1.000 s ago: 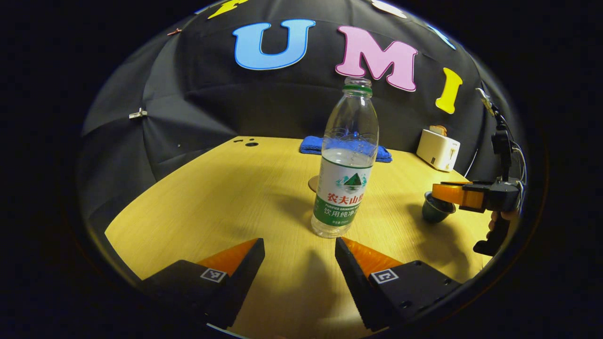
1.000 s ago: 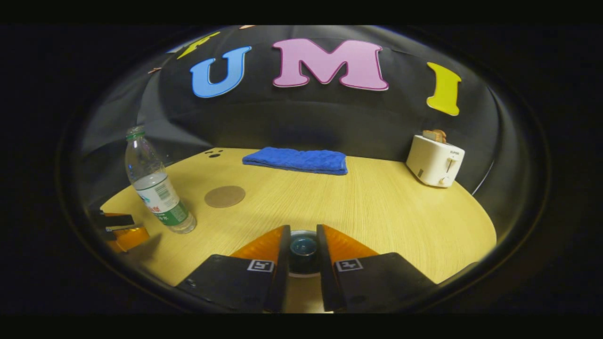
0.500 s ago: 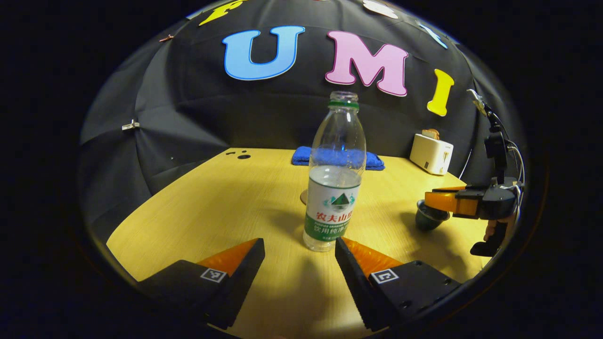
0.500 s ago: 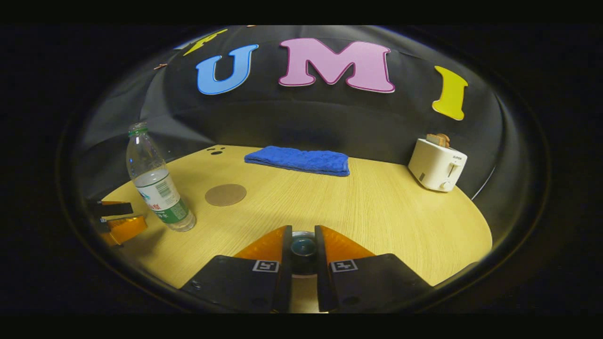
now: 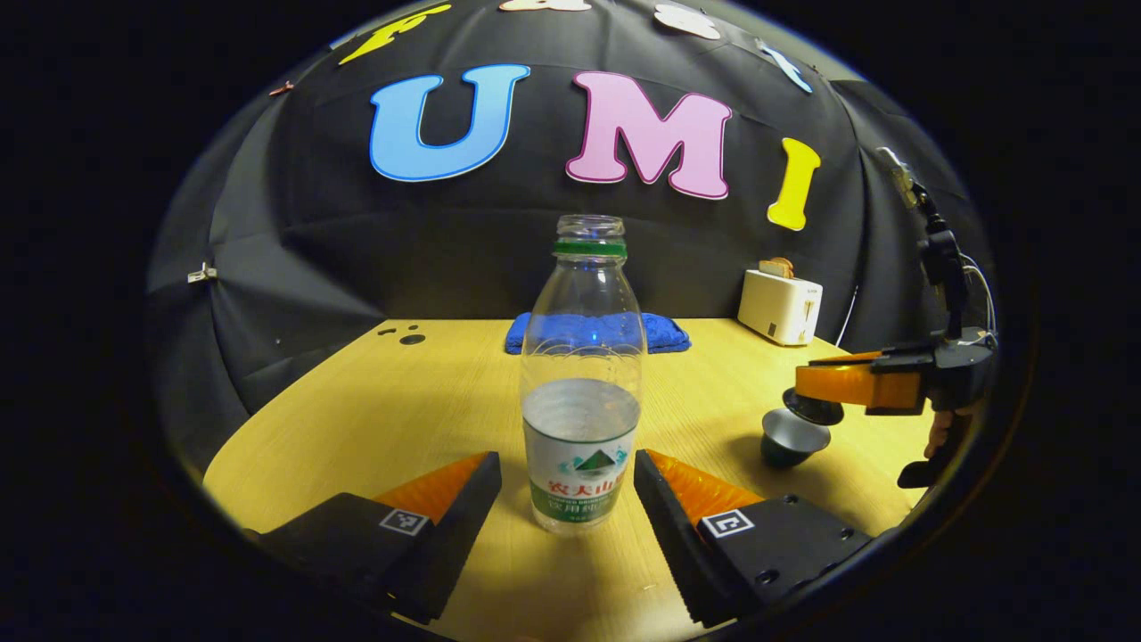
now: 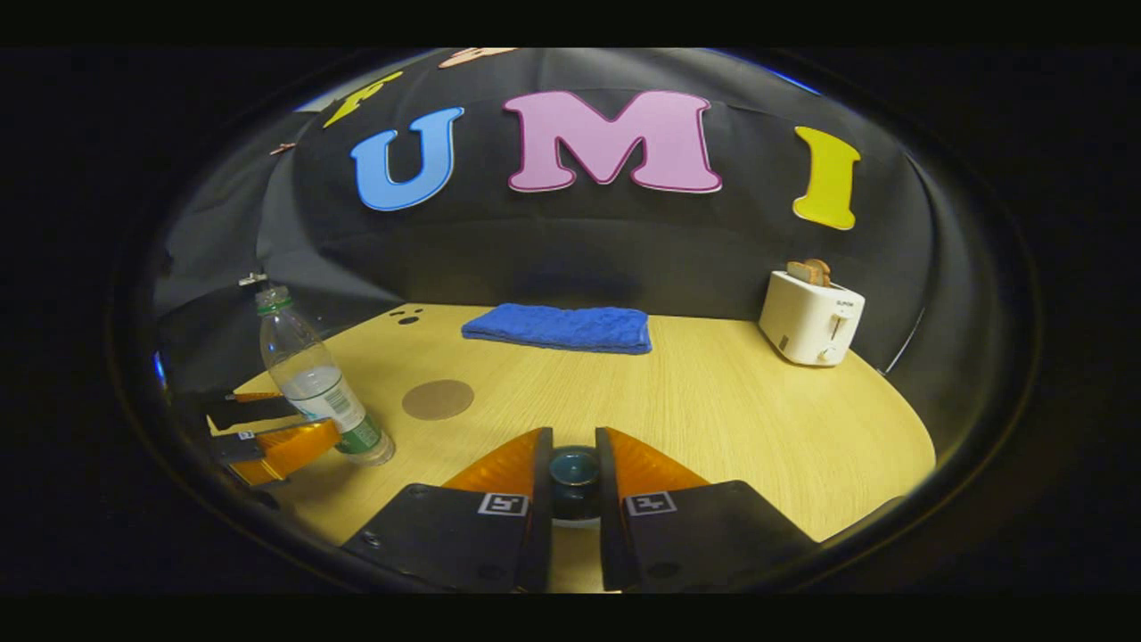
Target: Open the teacup lid with one hand, grasp the water bottle and pour water into the teacup with the other hand; after pouring, place the water bottle on the coaster and then close the teacup lid.
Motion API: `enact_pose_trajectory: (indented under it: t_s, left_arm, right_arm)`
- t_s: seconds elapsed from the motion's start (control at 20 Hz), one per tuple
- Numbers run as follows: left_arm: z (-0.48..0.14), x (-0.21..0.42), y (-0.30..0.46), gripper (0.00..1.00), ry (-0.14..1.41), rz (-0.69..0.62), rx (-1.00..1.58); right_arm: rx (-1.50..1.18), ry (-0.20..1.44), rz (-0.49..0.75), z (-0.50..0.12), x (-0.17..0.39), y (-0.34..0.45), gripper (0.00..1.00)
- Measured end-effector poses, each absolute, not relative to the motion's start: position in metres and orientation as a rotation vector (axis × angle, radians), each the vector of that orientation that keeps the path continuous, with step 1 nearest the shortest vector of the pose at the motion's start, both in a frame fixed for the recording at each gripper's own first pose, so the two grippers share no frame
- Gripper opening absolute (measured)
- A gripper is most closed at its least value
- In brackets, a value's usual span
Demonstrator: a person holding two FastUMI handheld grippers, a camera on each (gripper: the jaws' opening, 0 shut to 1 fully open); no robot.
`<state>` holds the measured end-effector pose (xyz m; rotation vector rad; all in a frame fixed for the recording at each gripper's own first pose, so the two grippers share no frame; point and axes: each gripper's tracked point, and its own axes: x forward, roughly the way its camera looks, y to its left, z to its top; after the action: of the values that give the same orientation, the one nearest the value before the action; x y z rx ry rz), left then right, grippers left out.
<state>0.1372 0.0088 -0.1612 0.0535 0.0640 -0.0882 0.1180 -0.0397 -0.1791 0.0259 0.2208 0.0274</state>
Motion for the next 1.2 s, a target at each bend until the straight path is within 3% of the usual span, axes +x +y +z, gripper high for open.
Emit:
enact_pose_trajectory:
  t_s: [0.1, 0.45, 0.55, 0.7, 0.95, 1.2]
  left_arm:
    - [-0.149, 0.147, 0.005, 0.95, 0.032, -0.109, 0.034]
    - [-0.142, 0.172, 0.003, 0.94, 0.034, -0.112, -0.013]
    - [-0.143, 0.174, 0.002, 0.89, 0.037, -0.106, -0.022]
    - [-0.142, 0.173, 0.005, 0.83, 0.03, -0.075, -0.002]
    - [-0.141, 0.171, -0.006, 0.75, 0.047, -0.066, 0.107]
    - [-0.123, 0.171, -0.023, 0.73, -0.02, -0.056, 0.362]
  right_arm:
    - [0.023, 0.222, 0.015, -0.181, 0.114, -0.046, 0.25]
    - [0.042, 0.243, -0.012, -0.192, 0.11, -0.056, 0.25]
    - [0.043, 0.238, -0.018, -0.191, 0.11, -0.059, 0.21]
    - [0.045, 0.235, -0.019, -0.19, 0.11, -0.062, 0.25]
    - [0.046, 0.233, -0.033, -0.187, 0.104, -0.074, 0.25]
    - [0.048, 0.229, -0.044, -0.188, 0.097, -0.092, 0.25]
